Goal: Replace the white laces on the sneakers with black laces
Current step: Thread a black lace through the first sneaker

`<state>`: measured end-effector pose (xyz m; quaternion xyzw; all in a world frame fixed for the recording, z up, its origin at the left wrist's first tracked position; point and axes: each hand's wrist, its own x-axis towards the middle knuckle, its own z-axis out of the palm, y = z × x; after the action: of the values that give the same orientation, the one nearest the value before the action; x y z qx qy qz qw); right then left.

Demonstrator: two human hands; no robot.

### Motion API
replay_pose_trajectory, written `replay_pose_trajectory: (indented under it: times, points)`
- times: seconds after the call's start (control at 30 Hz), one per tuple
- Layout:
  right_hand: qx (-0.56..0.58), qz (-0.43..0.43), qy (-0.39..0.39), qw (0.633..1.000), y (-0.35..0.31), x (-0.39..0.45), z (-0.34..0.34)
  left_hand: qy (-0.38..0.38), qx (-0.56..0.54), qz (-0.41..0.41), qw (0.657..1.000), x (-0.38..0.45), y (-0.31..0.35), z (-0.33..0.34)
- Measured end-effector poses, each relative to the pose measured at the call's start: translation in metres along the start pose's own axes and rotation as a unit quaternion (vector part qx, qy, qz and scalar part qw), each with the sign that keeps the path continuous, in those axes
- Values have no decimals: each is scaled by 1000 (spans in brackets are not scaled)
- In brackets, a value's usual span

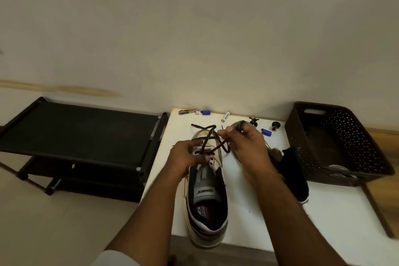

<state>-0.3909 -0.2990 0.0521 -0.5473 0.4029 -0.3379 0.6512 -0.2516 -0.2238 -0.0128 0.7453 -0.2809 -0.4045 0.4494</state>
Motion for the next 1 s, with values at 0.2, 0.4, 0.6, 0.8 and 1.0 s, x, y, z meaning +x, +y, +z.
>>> replay_pose_trajectory:
  times: [0.2, 0.4, 0.6, 0.8, 1.0]
  points:
    - [84, -68, 1, 994, -41, -20, -5, 155, -125, 35, 979, -30, 36, -15]
    - [-88, -133, -163, 974, -55, -49, -15, -20, -13, 241, 970, -77, 73, -1]
    - [-57, -76, 4, 995, -51, -39, -57, -20, -102, 176, 979, -93, 58, -11]
    - [-327, -174, 81, 926, -45, -18, -61, 29, -152, 188, 970, -86, 60, -31]
    - [-330, -216, -128, 910, -20, -9, -15, -3, -20, 188, 982, -72, 74, -28]
